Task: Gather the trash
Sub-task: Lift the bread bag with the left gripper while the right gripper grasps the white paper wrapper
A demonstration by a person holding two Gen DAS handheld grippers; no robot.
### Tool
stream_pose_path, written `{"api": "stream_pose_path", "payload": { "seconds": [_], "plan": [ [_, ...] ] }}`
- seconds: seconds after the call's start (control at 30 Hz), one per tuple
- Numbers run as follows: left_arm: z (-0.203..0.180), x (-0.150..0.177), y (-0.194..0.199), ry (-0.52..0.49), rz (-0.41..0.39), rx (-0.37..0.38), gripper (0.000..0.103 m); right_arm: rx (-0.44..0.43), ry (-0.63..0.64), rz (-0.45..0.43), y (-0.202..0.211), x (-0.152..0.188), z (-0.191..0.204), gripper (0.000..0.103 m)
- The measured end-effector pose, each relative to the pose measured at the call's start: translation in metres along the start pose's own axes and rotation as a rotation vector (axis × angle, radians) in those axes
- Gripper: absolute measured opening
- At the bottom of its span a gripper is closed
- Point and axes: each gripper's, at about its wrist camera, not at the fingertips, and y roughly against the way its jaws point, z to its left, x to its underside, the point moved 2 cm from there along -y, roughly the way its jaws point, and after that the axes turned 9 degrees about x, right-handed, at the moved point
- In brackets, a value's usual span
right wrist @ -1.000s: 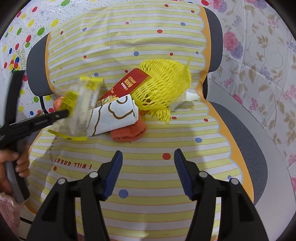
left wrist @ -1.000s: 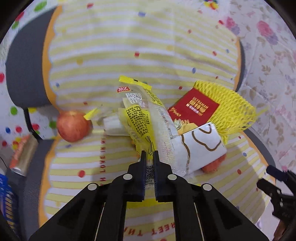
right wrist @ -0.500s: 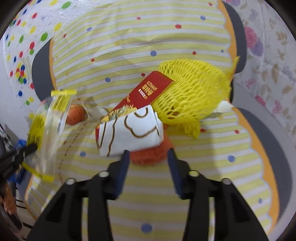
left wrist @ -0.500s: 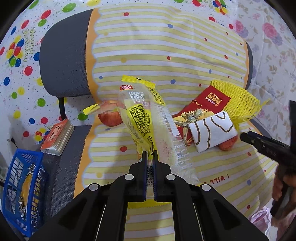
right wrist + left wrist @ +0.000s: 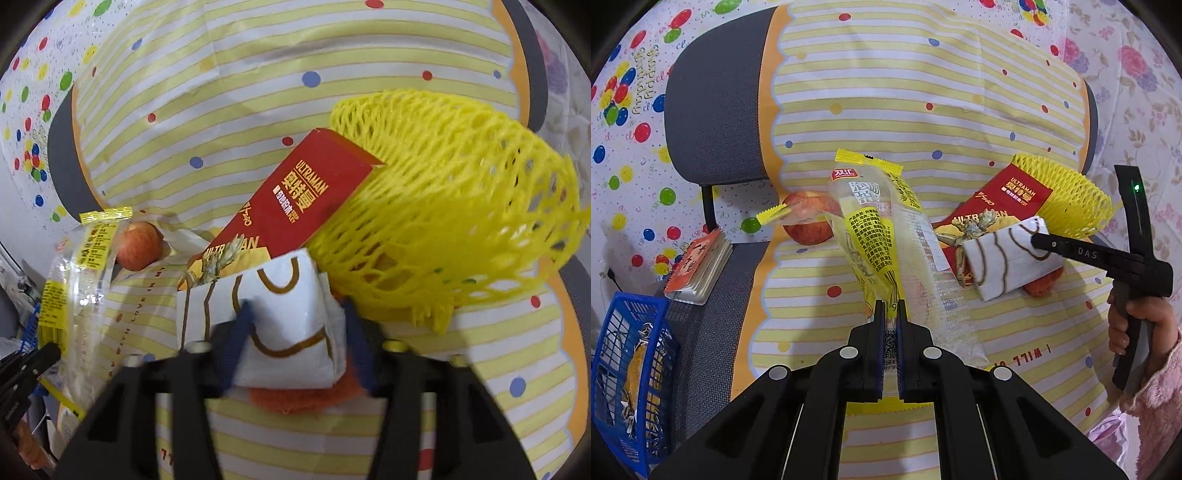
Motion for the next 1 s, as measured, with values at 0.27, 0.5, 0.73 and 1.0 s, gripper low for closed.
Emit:
{"api": "stream_pose_path", "payload": {
  "seconds": [0.27,0.5,0.73,1.0],
  "plan": [
    [-0.003,0.003,0.033,0.016,-0.05,-0.006,0.006,-0.048,-0.004,-0.238,0.105,-0.002,0.015,0.002],
    [-0.031,0.013,0.063,-0.021,-0.087,0.052,0.006,0.073,0.024,-0.315,0.174,0.029,0.01,0.002],
    [-0.068,0.038,0.072,-0.08,-0.065,0.097,0.006,0.098,-0.054,-0.248,0.191,0.085,-0.019,0.002],
    [-0.102,0.071,0.08,-0.135,-0.051,0.167,0.006,0.096,-0.117,-0.225,0.215,0.131,-0.036,0.002]
  ]
}}
